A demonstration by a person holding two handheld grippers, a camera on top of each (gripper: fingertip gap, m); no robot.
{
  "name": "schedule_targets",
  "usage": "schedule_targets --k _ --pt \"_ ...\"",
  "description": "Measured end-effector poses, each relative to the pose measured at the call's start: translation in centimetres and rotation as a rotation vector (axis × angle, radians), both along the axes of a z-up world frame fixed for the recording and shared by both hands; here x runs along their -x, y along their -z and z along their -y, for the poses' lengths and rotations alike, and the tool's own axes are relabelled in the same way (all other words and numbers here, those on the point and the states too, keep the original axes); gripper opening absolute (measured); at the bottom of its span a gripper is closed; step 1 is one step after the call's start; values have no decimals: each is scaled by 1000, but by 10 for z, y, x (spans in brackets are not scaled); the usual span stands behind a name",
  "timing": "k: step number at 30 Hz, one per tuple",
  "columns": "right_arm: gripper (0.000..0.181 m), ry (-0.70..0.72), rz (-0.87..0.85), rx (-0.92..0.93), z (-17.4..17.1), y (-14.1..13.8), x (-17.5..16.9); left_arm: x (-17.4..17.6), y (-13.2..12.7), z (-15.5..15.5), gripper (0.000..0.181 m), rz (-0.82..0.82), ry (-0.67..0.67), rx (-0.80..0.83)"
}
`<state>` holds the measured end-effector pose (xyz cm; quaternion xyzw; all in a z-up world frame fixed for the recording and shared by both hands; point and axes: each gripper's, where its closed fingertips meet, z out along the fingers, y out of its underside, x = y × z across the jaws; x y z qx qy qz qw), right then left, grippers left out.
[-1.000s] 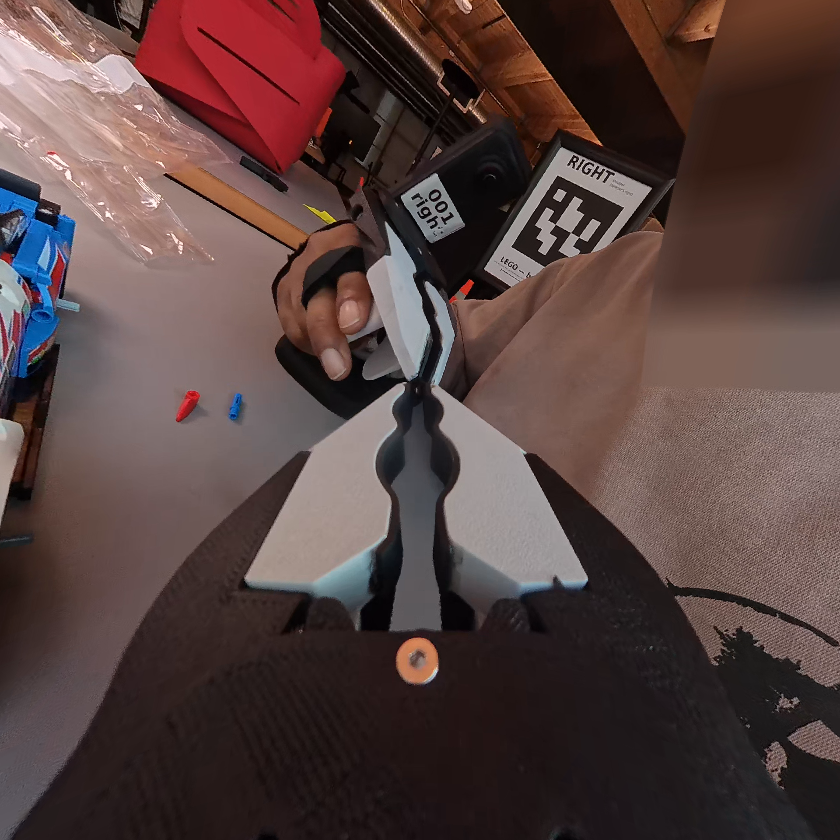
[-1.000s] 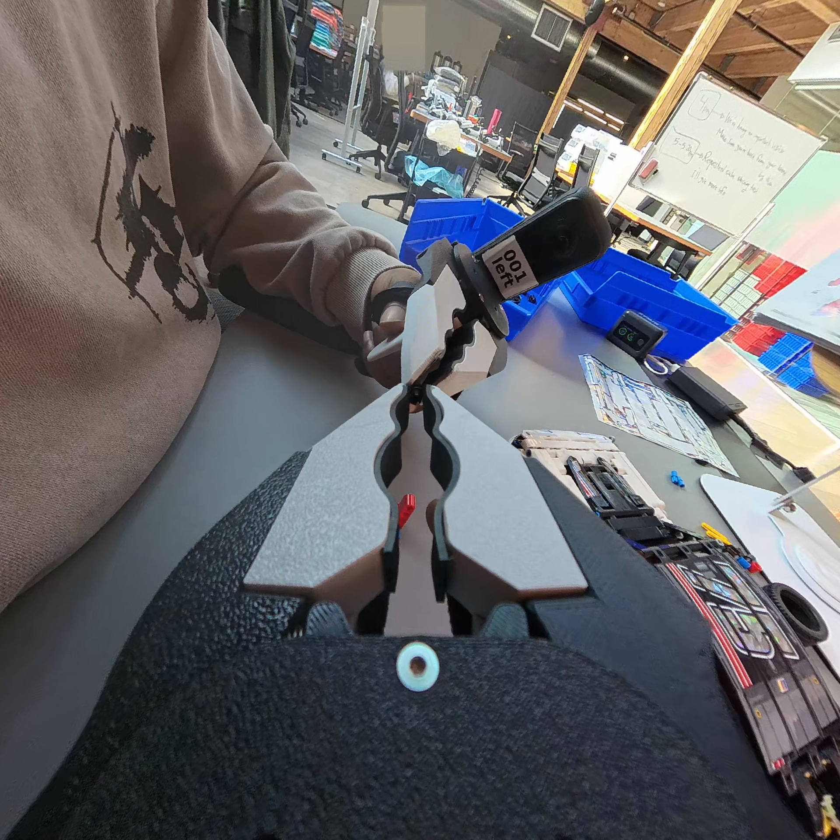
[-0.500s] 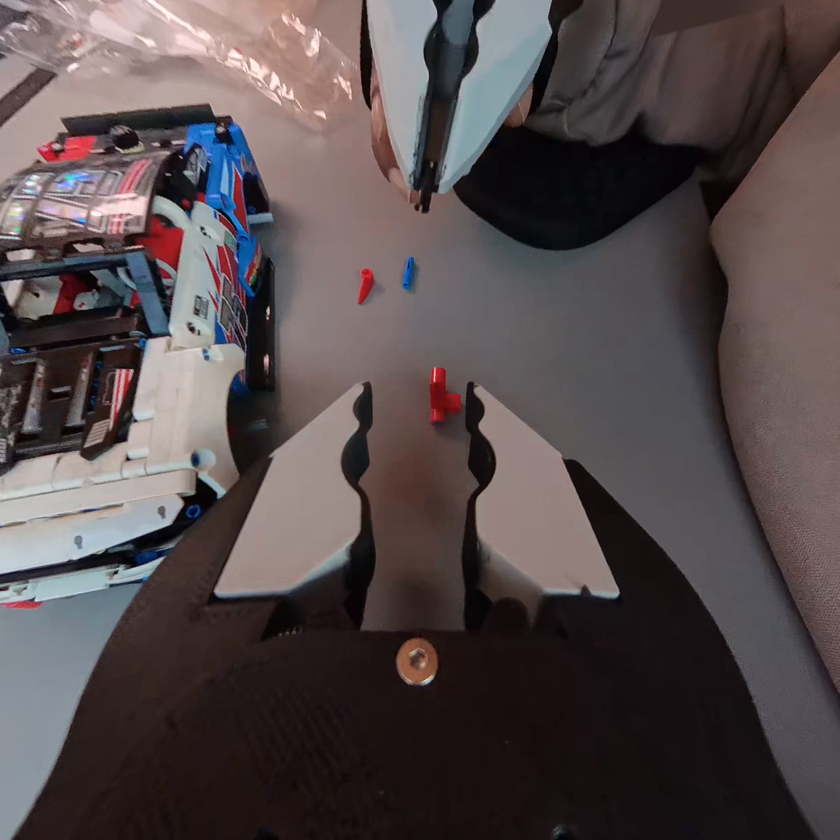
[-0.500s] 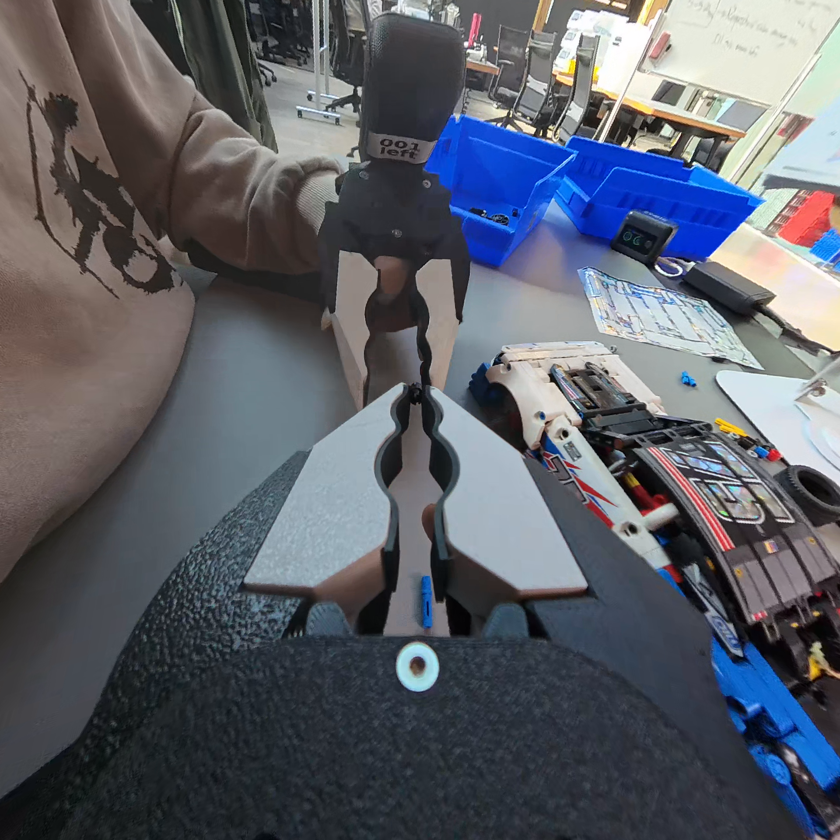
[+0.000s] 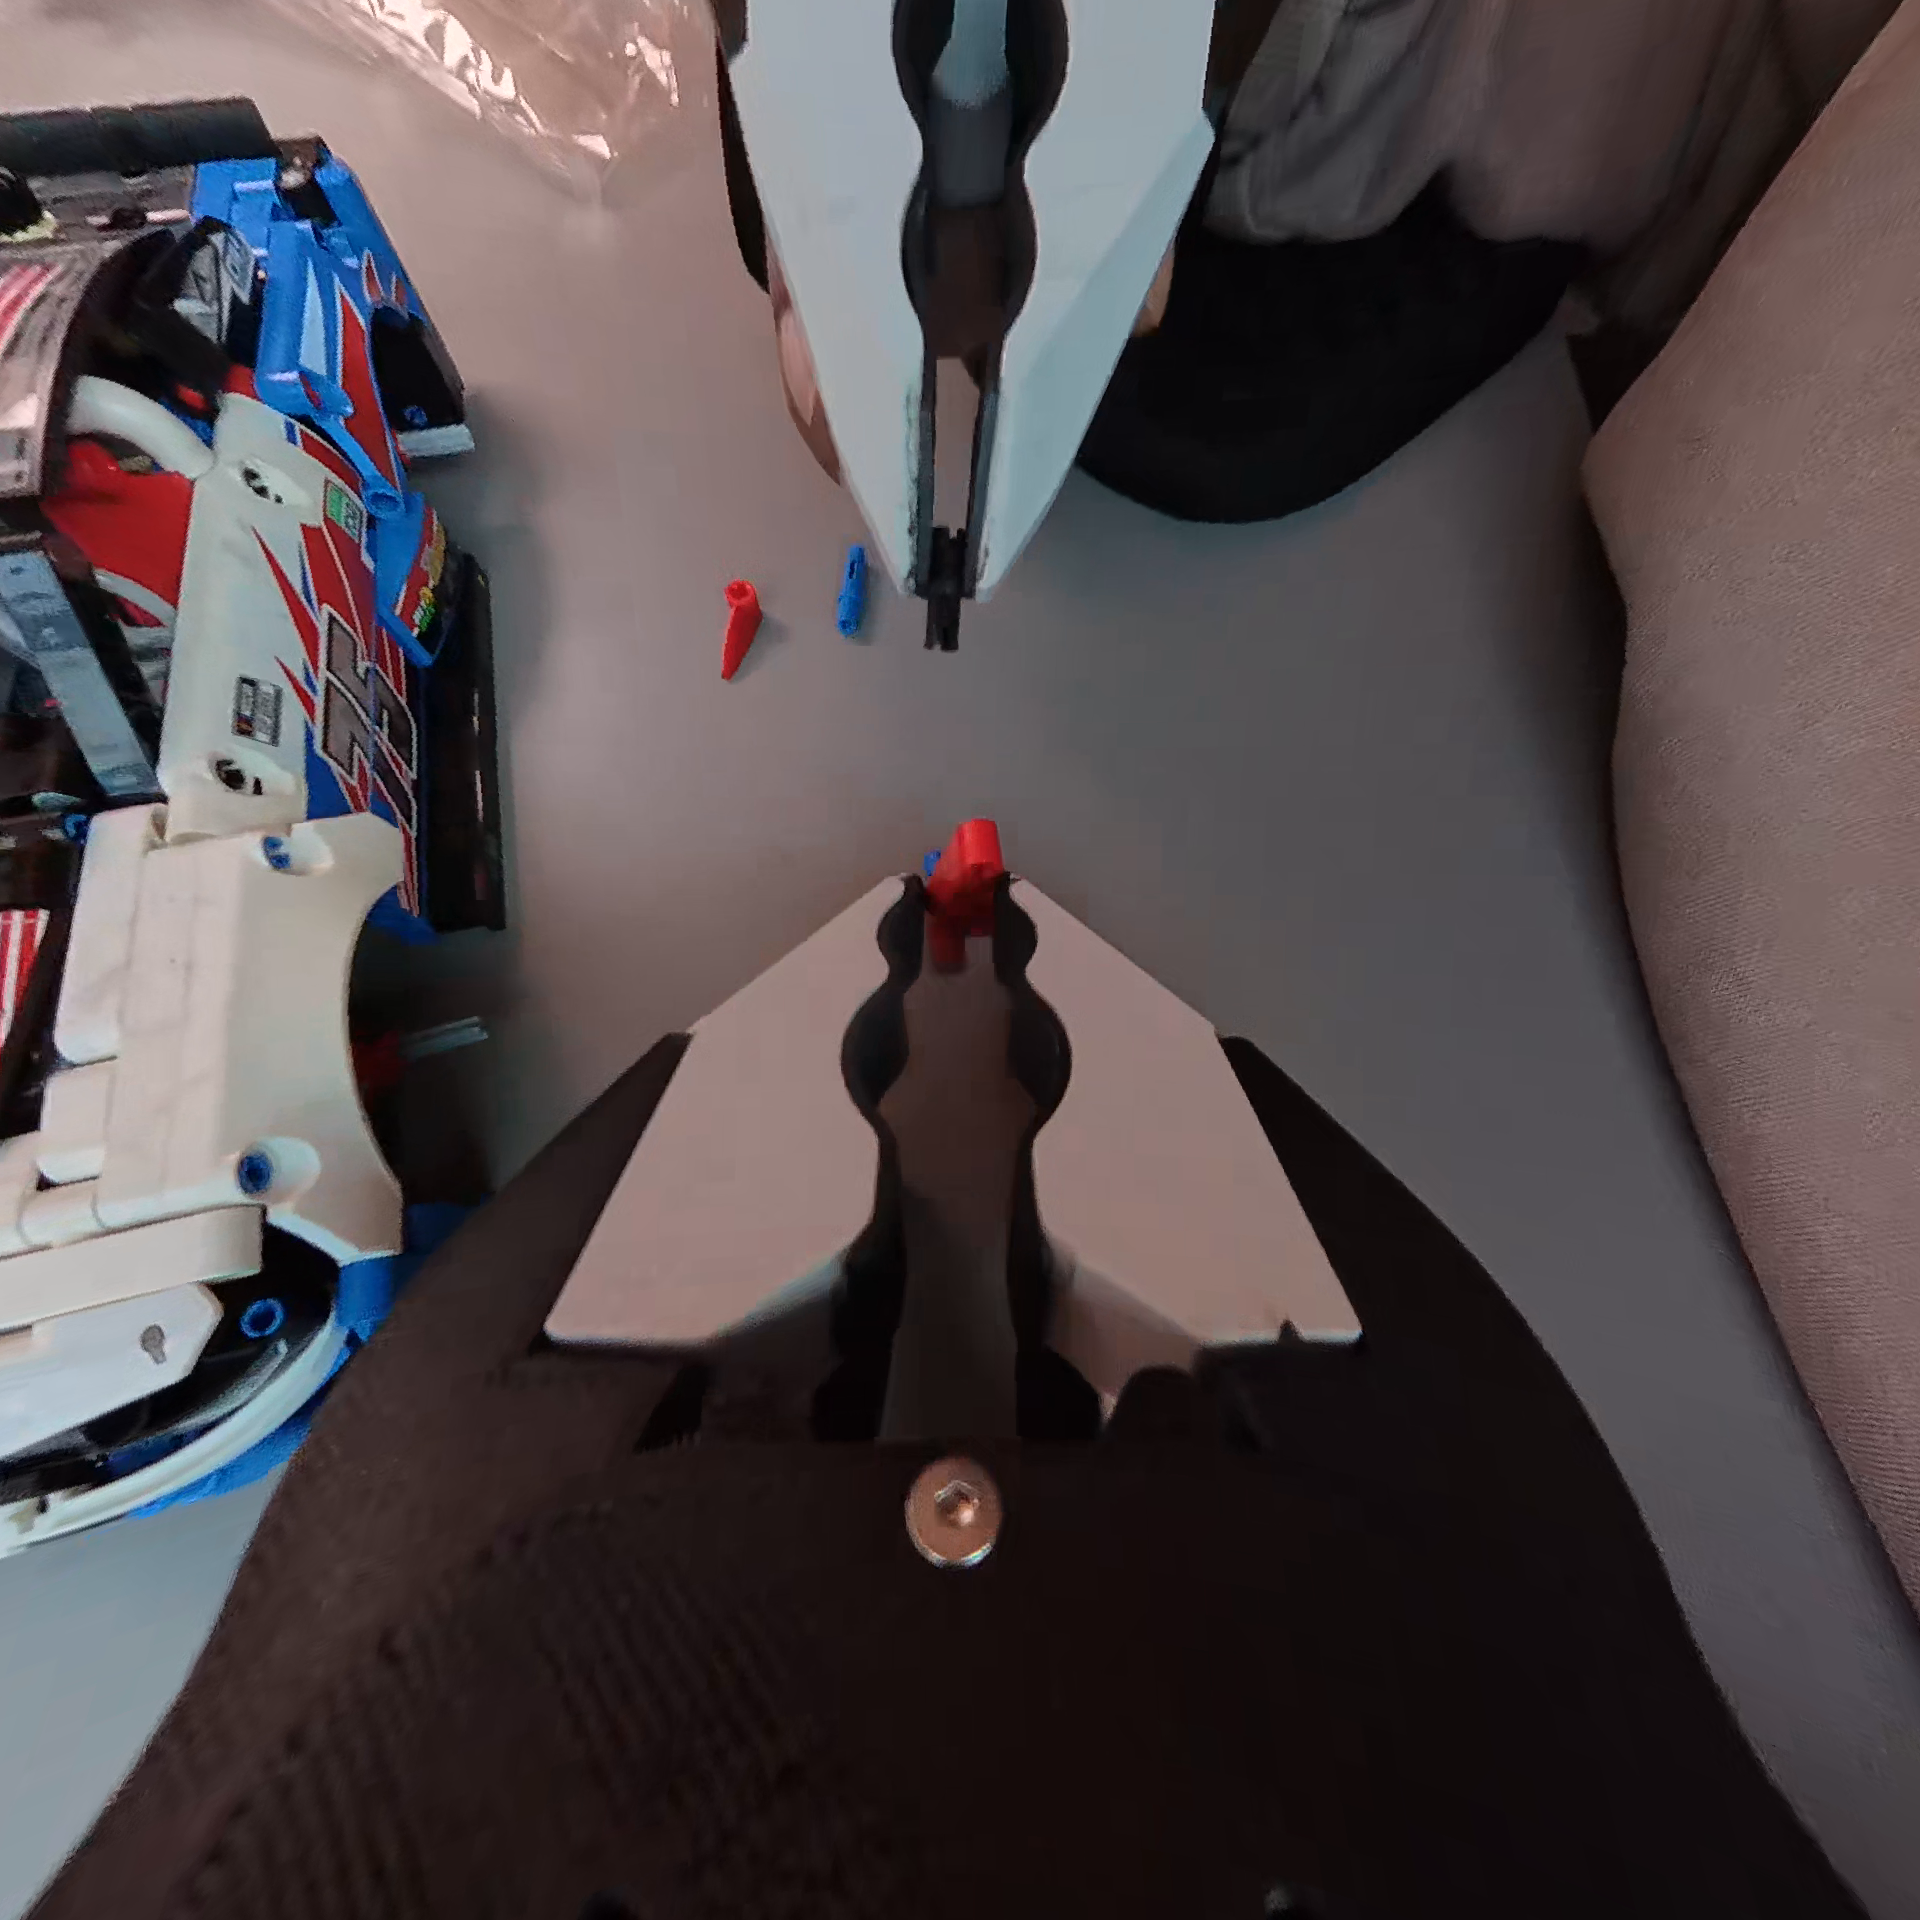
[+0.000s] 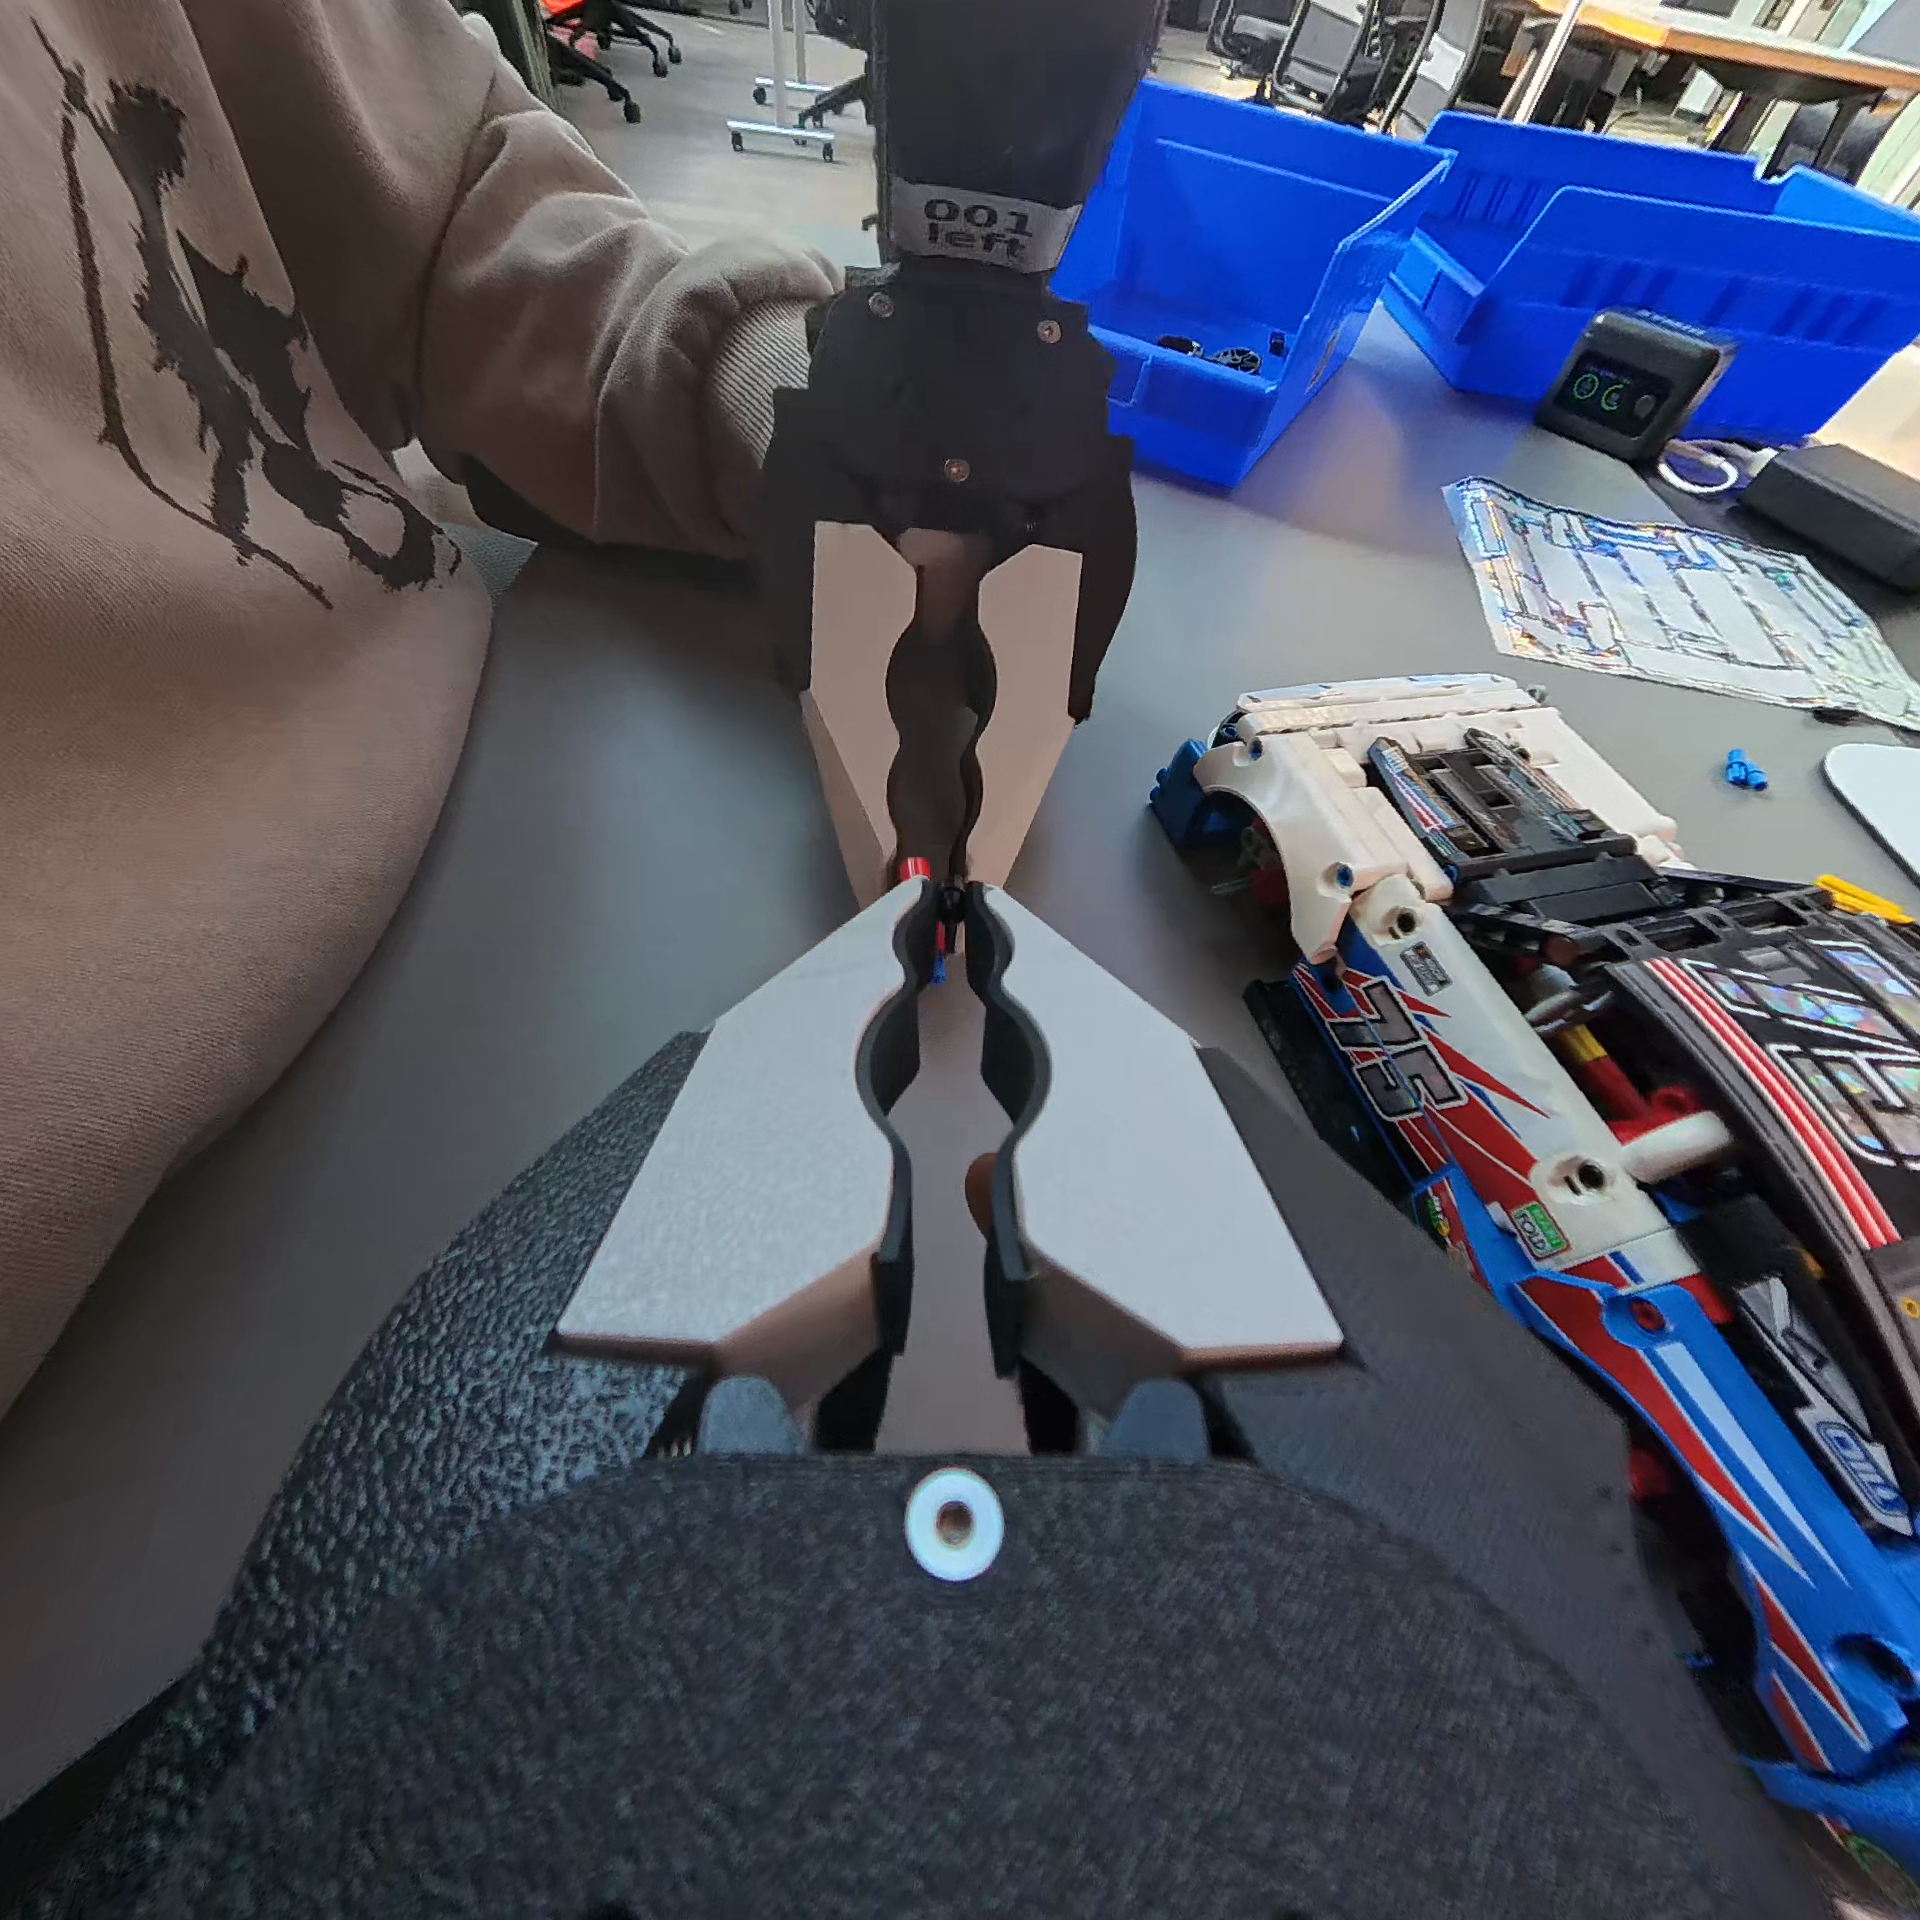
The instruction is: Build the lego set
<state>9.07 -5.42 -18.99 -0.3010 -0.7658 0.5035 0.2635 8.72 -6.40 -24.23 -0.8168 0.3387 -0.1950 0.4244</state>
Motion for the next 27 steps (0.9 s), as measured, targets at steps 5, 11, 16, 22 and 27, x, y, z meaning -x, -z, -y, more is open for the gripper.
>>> schedule_targets --k 5,11,16,22,27 --pt "2 -12 -42 28 6 -9 0 -6 -43 1 10 251 31 -126" --pt "2 -15 -72 56 14 -16 0 -9 -57 2 10 322 40 -162" --pt "2 -27 -69 82 15 -18 -1 -14 -52 2 10 309 53 -151" --pt "2 -8 4 23 10 0 1 -11 -24 4 10 195 43 -24" --pt "2 31 51 1 -2 9 5 -5 10 11 11 -22 59 74"
